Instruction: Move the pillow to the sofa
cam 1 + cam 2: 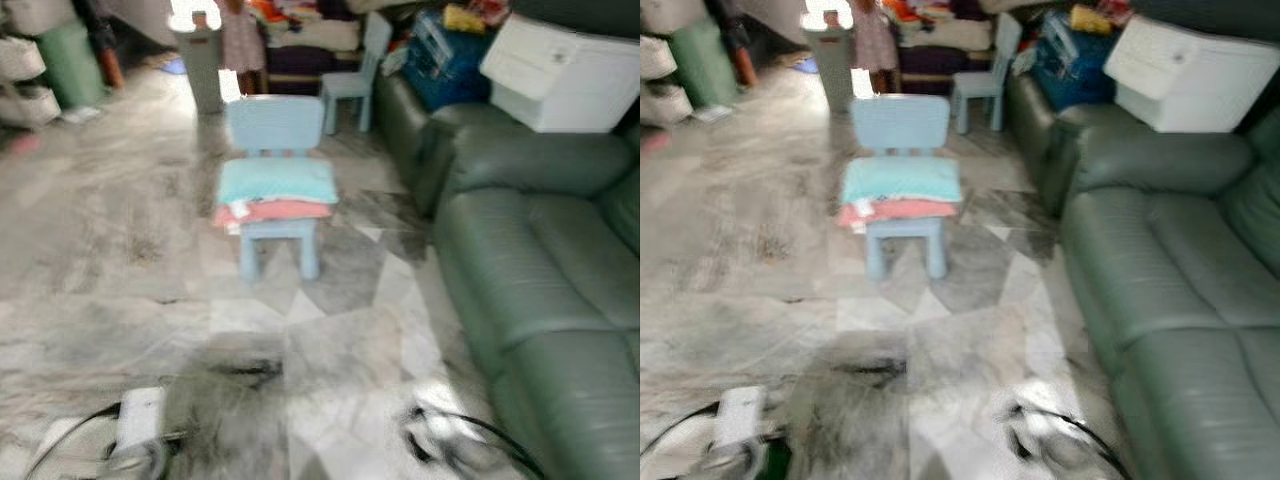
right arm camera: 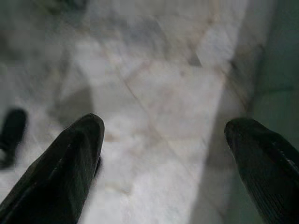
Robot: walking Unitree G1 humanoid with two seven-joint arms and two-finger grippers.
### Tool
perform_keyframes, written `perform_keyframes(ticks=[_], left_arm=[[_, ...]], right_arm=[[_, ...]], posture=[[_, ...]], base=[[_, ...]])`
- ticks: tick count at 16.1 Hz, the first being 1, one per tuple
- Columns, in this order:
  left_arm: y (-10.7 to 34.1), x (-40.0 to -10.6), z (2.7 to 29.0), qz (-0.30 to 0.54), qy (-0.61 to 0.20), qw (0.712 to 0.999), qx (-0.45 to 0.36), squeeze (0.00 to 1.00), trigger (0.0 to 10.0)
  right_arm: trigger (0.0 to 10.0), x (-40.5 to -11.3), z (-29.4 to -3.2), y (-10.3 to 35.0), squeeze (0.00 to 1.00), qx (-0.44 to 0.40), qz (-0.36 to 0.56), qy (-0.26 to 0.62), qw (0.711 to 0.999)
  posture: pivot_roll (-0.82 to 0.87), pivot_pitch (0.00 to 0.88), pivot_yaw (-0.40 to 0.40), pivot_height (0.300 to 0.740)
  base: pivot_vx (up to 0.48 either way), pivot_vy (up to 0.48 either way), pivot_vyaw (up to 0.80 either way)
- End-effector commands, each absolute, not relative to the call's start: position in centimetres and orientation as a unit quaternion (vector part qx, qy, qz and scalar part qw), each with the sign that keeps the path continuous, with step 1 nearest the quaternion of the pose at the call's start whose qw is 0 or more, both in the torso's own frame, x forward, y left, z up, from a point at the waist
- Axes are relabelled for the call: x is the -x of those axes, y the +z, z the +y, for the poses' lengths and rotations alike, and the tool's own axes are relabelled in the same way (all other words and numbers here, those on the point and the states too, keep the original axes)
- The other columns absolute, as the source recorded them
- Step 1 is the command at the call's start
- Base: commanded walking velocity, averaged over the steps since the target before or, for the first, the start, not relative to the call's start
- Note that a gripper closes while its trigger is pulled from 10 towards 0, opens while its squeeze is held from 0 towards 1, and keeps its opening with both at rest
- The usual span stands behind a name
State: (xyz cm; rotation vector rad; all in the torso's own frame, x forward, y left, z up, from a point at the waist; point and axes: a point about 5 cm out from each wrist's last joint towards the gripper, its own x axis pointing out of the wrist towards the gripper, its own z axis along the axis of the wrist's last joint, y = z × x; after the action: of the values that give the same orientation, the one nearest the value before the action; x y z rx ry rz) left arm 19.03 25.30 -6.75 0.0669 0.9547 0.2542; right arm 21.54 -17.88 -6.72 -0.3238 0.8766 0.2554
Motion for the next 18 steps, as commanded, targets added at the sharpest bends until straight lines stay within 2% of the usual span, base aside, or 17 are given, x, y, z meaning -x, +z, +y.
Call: perform_keyframes(ticks=[1, 14, 18], left_arm=[[-6.54, -19.83, 24.58, 0.451, 0.111, 0.885, -0.031, 0.00, 10.0], [-6.56, -19.62, 24.90, 0.455, 0.112, 0.883, -0.032, 0.00, 10.0], [-6.61, -19.54, 24.90, 0.457, 0.113, 0.882, -0.032, 0.00, 10.0]], right_arm=[[10.0, -21.34, -19.39, -6.65, 0.00, 0.163, 0.428, 0.106, 0.883], [10.0, -21.27, -20.03, -6.60, 0.00, 0.173, 0.432, 0.107, 0.878], [10.0, -21.31, -20.08, -6.57, 0.00, 0.170, 0.433, 0.104, 0.879]], posture=[[-0.15, 0.000, -0.008, 0.740], [-0.14, 0.000, -0.013, 0.740], [-0.14, 0.000, -0.013, 0.740]], base=[[0.439, 0.000, 0.00], [0.439, 0.000, 0.00], [0.400, 0.263, 0.00]])
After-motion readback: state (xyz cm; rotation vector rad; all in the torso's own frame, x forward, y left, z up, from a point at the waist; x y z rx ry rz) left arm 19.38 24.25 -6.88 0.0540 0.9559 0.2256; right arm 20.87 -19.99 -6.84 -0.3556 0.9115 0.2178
